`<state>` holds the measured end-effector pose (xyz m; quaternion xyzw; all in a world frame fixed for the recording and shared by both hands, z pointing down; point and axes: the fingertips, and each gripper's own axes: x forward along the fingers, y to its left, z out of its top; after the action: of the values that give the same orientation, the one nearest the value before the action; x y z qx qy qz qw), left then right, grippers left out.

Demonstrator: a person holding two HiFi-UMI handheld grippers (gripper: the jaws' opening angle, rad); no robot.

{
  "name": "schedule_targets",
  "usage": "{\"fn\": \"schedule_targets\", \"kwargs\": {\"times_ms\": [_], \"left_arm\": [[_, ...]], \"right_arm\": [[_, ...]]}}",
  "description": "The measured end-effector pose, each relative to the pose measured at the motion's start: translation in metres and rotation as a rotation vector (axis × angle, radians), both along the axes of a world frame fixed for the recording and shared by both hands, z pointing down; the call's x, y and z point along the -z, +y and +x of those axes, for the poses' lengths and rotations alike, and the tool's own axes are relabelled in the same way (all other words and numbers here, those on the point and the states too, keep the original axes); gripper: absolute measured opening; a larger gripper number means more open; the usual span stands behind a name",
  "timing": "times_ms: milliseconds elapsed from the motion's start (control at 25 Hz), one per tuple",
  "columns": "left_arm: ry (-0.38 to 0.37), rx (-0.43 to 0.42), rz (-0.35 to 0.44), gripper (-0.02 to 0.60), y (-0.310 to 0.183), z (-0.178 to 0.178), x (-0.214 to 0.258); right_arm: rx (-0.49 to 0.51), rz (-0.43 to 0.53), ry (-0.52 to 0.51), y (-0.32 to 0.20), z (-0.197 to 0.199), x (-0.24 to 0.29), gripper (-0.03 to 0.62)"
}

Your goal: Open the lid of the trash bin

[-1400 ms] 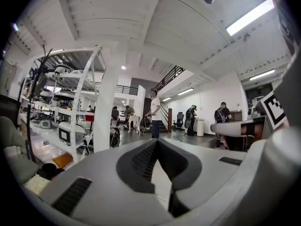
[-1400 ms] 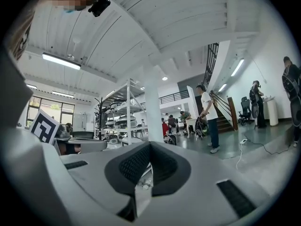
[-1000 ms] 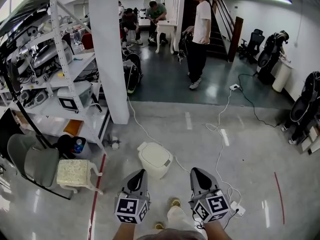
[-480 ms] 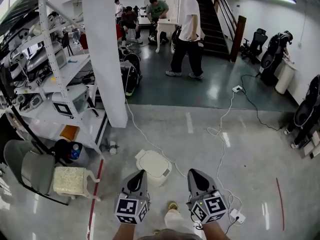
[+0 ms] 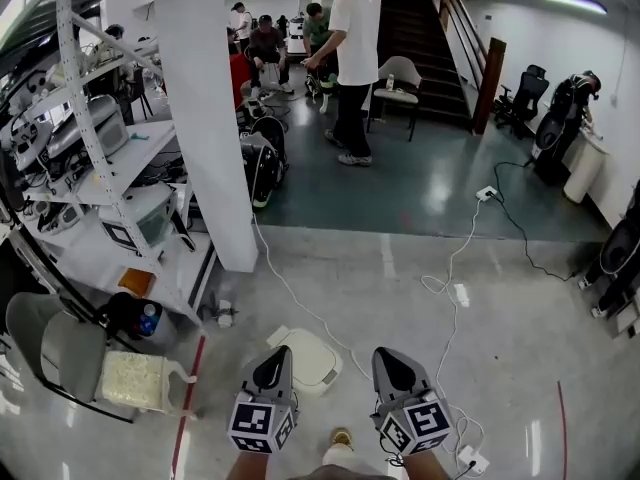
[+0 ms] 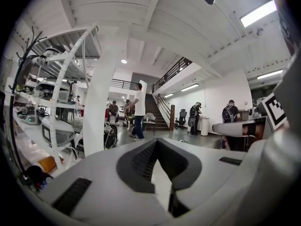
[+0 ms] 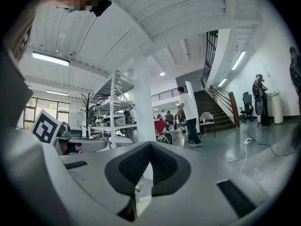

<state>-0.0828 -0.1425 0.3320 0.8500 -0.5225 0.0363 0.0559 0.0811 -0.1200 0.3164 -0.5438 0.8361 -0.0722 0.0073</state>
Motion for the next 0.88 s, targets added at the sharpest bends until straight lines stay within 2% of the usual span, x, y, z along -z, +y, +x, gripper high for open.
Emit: {"fn": "schedule_targets", "kwargs": {"times_ms": [320, 560, 880], "left_arm": [[-0.009, 0.041, 0.036, -0.009, -0.063, 0.026, 0.014], [-0.022, 0.061, 0.057, -0.009, -0.088, 0.019, 0.02], [-0.037, 0.048, 0.038, -0.009, -0.11, 0.009, 0.016]], "right_arm": [[0.053, 0.007, -0.007, -0.067, 0.022, 0.001, 0.008], [0.075, 0.034, -0.004, -0.098, 0.013, 0.009, 0.008], [0.062, 0.027, -0.024, -0.118, 0.004, 0.005, 0.008]]}}
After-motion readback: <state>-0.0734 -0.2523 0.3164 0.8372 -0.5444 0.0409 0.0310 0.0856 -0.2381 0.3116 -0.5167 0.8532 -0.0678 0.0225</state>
